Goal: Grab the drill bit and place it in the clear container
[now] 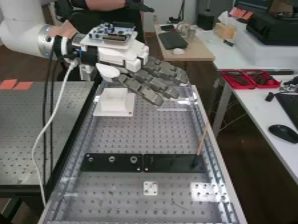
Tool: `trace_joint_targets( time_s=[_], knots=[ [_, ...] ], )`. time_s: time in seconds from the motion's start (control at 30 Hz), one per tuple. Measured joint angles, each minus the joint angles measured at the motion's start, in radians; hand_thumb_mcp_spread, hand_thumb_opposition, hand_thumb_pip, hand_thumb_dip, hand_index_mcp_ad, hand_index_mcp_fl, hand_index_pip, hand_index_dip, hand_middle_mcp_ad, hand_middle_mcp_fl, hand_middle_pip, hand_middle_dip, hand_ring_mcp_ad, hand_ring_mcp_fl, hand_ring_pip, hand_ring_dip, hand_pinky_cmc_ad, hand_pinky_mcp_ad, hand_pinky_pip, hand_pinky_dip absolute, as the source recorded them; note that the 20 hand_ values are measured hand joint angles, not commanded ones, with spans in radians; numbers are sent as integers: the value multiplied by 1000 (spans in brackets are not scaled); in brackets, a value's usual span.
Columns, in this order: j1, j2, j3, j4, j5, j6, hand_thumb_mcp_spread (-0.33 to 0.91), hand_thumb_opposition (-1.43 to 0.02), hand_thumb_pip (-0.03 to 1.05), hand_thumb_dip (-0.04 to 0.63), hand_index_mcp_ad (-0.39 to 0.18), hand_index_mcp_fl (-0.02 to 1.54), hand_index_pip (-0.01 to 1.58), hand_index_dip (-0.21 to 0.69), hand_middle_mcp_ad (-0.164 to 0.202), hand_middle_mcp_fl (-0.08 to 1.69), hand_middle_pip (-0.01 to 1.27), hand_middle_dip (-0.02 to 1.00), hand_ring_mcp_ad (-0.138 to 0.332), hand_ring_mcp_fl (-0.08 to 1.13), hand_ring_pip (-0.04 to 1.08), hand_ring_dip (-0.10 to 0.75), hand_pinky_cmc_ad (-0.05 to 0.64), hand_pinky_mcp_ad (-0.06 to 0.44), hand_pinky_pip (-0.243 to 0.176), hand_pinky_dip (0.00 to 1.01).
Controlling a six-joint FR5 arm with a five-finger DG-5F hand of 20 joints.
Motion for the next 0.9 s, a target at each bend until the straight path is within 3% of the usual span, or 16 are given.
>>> trace_joint_targets(
  time_s=[0.27,0.4,0.53,0.63,0.8,0.9],
  knots=[
    [-24,-132,-16,86,55,83,337,-730,215,23,51,51,101,141,154,-63,159,24,304,3,86,-17,368,262,-98,290],
    [-29,-169,-14,111,86,97,372,-730,232,19,35,58,98,138,157,-65,155,24,297,-17,91,-17,354,244,-94,286],
    [-32,-188,-20,161,114,98,405,-730,246,72,9,126,98,171,157,-65,161,33,288,-14,91,-14,353,244,-101,251],
    [-33,-196,-30,208,137,98,443,-730,290,80,0,126,101,180,126,-66,161,33,278,-21,75,-14,346,232,-101,253],
    [-36,-219,-33,242,164,95,468,-735,321,145,-7,155,241,218,124,-63,154,49,274,-17,75,-17,349,230,-103,195],
    [-38,-234,-25,258,176,83,468,-738,367,145,-7,218,389,220,126,-66,154,49,260,-21,77,-17,351,216,-103,190]
  ],
)
